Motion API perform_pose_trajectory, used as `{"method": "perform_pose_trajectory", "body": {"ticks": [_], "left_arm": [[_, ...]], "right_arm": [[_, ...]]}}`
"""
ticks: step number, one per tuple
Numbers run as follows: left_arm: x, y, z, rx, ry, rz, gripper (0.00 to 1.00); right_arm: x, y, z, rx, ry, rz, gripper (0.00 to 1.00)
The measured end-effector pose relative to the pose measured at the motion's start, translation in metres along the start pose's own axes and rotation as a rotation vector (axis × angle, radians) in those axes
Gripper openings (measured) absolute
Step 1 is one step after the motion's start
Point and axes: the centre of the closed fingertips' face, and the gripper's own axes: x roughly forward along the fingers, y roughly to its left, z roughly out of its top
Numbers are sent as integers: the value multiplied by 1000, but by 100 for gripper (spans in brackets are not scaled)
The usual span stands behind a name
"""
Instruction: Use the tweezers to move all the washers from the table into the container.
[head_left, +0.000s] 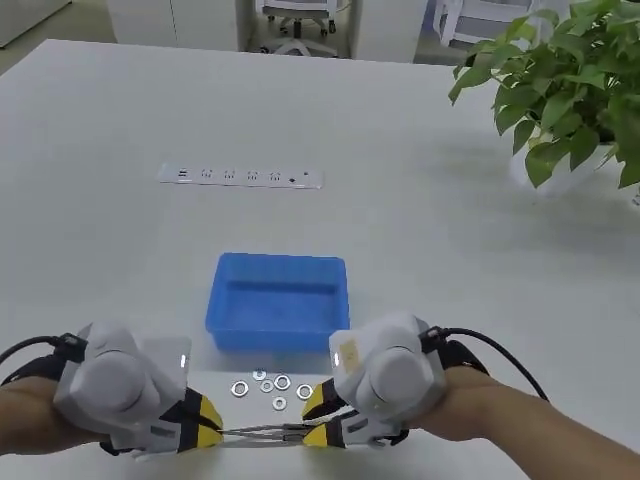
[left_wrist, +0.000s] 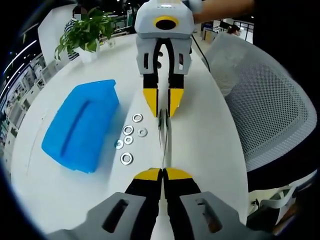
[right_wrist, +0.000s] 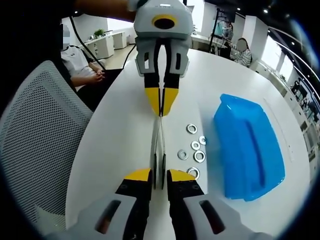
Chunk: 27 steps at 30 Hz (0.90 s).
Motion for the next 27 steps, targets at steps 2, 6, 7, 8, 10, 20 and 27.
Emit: {"method": "perform_pose_trajectory", "body": {"ticks": [2, 6, 7, 8, 10, 20, 27], "left_arm": [[-3, 1, 3, 5, 2, 3, 6], [-9, 2, 11, 18, 3, 11, 6], [-11, 2, 14, 29, 1, 12, 5], [-13, 2, 16, 31, 0, 12, 5], [-16, 1, 21, 37, -1, 11, 5], [-30, 1, 52, 97, -15, 4, 5], [-36, 0, 71, 121, -34, 0, 5]], "right_arm": [[1, 1, 1, 0, -3, 3, 14], [3, 1, 2, -7, -2, 1, 14], [3, 1, 3, -8, -3, 0, 14], [3, 0, 4, -9, -6, -3, 14], [4, 0, 5, -11, -7, -2, 14], [6, 0, 10, -12, -19, -10, 13], [3, -1, 14, -2, -29, -19, 12]]}}
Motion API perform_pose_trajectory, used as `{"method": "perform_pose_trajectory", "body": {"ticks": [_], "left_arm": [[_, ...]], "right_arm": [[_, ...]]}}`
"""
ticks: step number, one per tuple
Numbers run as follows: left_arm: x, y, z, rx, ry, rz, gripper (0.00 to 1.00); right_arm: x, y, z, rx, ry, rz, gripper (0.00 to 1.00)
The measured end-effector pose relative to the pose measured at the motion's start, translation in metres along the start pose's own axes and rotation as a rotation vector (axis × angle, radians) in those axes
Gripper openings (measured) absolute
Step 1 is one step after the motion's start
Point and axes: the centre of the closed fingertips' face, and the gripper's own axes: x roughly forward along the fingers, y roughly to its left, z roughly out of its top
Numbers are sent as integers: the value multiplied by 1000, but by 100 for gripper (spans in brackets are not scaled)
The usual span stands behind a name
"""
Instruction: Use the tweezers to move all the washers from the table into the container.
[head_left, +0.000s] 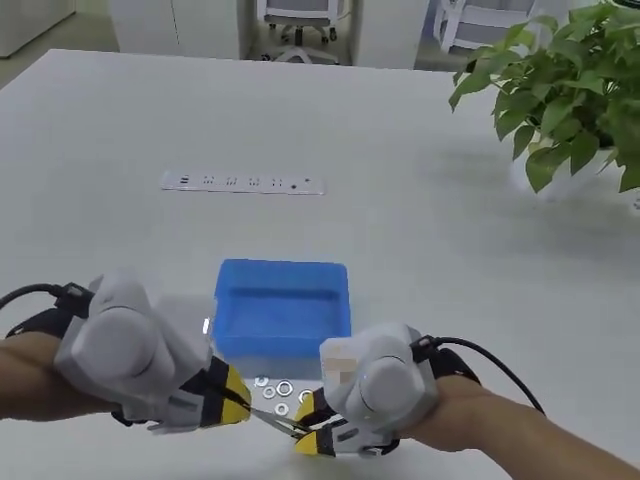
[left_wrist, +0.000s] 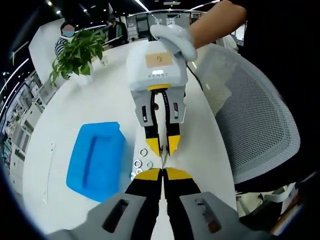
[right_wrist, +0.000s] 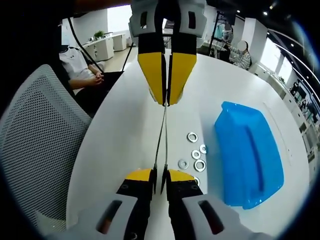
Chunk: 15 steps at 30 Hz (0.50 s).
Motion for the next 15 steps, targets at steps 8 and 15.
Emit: {"method": "perform_pose_trajectory", "body": {"ticks": [8, 15], "left_arm": [[-6, 0, 20, 35, -37, -4, 5], [-5, 0, 32, 49, -65, -10, 6]], "right_arm": [[0, -1, 11, 10, -34, -9, 12], [4, -1, 21, 11, -71, -20, 12]]}}
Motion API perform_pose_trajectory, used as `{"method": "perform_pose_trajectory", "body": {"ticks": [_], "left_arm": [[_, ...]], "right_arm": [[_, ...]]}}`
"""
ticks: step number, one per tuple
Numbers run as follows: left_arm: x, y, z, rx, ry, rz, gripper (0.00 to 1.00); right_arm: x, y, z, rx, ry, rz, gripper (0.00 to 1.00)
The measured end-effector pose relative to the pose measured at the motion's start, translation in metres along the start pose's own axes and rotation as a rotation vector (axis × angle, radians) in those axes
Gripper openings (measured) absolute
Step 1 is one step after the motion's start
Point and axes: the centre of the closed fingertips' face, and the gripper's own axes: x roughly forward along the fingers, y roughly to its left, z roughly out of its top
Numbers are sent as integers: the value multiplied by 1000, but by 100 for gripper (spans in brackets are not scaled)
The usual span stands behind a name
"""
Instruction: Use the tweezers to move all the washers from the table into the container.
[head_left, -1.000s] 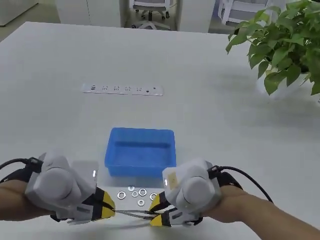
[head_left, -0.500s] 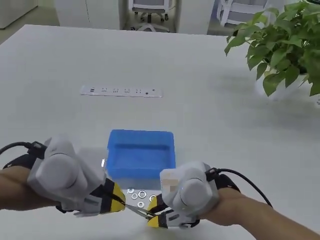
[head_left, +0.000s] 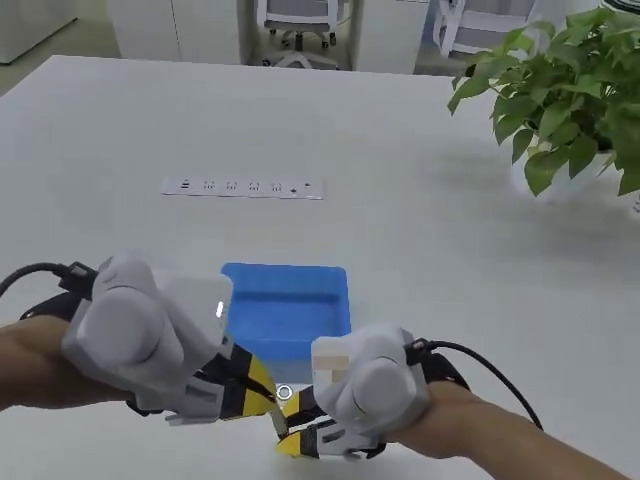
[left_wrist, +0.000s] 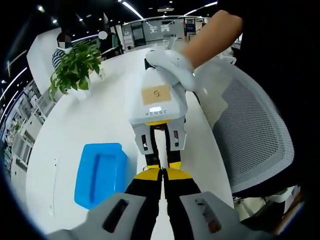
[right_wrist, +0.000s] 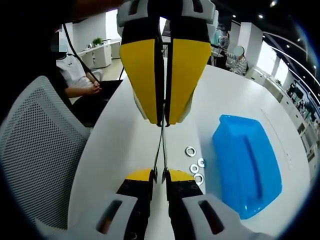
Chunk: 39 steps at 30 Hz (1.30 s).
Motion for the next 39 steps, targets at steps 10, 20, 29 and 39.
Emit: {"method": "perform_pose_trajectory", "body": {"ticks": [10, 20, 29, 39], "left_arm": [[7, -3, 8, 3, -38, -19, 6], [8, -2, 8, -8, -50, -23, 6], [4, 1, 5, -3, -38, -11, 5], [-3, 8, 5, -5, -44, 8, 5]], "right_arm": [[0, 3, 0, 18, -20, -4, 12], [0, 2, -1, 17, -18, -9, 12], [-2, -1, 1, 6, -24, -33, 18], [-8, -8, -4, 21, -23, -70, 22]]}}
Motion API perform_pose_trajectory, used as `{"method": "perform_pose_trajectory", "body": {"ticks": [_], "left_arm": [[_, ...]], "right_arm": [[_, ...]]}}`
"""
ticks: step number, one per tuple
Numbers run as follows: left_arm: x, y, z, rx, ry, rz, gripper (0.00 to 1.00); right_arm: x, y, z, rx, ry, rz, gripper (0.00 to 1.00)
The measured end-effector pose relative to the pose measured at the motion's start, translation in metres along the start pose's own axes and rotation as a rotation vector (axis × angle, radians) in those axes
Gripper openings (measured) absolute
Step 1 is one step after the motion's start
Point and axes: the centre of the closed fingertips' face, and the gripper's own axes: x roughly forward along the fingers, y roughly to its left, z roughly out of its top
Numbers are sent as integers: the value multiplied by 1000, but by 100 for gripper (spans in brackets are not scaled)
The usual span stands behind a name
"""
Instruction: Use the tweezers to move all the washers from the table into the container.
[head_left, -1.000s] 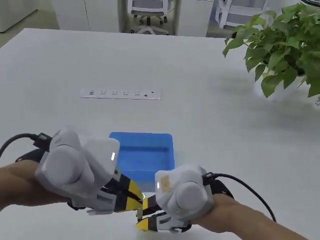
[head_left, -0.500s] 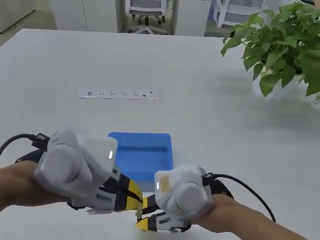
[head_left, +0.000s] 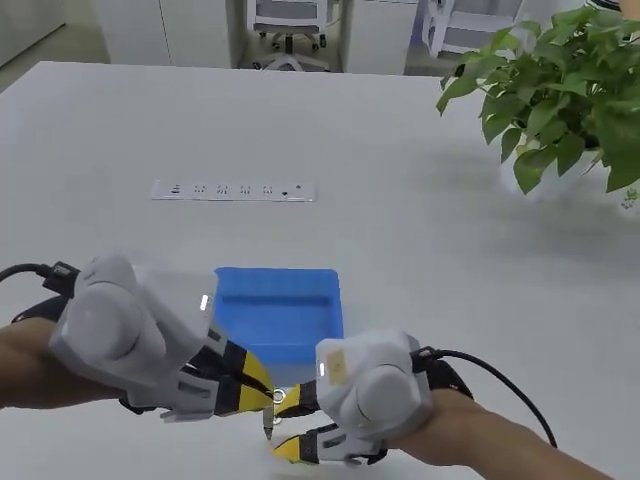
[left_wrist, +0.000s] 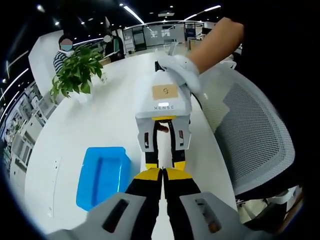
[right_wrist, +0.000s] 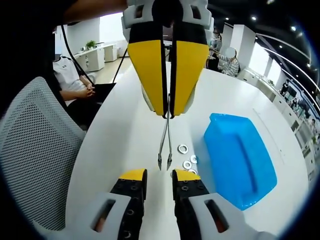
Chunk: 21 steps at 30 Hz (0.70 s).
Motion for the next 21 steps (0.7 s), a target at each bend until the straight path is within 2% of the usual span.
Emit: {"method": "perform_pose_trajectory", "body": {"ticks": [21], "left_arm": [[-1, 10, -3, 4, -18, 2, 5]], "right_arm": [[-8, -3, -12, 31, 13, -27, 22]]}}
